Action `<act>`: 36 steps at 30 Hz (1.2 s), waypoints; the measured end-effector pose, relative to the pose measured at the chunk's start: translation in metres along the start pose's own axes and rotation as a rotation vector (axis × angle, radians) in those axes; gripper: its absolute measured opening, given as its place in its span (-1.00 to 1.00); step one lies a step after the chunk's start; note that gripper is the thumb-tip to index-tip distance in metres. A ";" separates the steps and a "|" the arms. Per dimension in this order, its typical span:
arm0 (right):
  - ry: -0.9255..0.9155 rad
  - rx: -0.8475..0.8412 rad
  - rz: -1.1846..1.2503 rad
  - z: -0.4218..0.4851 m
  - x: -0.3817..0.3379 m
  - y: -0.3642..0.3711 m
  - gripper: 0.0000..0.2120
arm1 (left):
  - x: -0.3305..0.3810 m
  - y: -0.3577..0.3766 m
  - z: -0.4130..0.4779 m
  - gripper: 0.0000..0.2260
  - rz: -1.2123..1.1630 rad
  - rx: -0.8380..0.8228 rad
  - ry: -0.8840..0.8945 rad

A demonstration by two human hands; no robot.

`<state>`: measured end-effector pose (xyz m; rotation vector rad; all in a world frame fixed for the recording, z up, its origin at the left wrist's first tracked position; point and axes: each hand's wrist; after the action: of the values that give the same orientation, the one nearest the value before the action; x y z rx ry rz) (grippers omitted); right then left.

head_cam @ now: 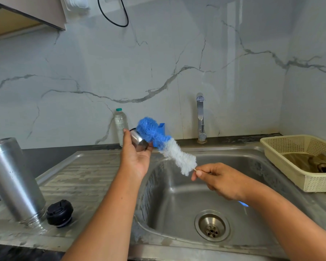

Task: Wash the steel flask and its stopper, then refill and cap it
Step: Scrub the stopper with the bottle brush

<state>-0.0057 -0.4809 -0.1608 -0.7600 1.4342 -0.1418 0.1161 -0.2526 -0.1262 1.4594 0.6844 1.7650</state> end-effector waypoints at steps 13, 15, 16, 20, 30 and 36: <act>0.031 0.034 0.075 0.006 0.000 0.006 -0.73 | -0.005 -0.005 0.002 -0.47 -0.004 -0.003 -0.081; 0.038 0.027 0.076 0.008 0.001 0.007 -0.74 | -0.004 -0.006 0.003 -0.50 0.014 -0.014 -0.090; 0.033 0.027 0.062 0.008 0.001 0.007 -0.74 | -0.003 -0.005 0.004 -0.54 0.016 -0.017 -0.092; -0.002 0.045 -0.092 0.008 0.001 0.005 -0.74 | -0.006 -0.005 0.007 -0.61 0.013 -0.036 -0.080; -0.022 0.036 -0.136 0.010 0.001 0.007 -0.73 | -0.007 -0.003 0.002 -0.56 0.048 -0.054 -0.051; 0.002 -0.009 -0.096 0.001 0.000 0.002 -0.73 | 0.004 -0.001 -0.001 -0.63 -0.067 0.002 -0.002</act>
<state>-0.0058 -0.4794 -0.1617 -0.8364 1.4012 -0.2102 0.1153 -0.2488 -0.1245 1.4228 0.7262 1.7116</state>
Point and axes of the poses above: each hand's wrist, its own z-axis towards the middle knuckle, its own y-axis out of the palm, x = y × z, and after that the axes turned 14 degrees about -x, right-handed
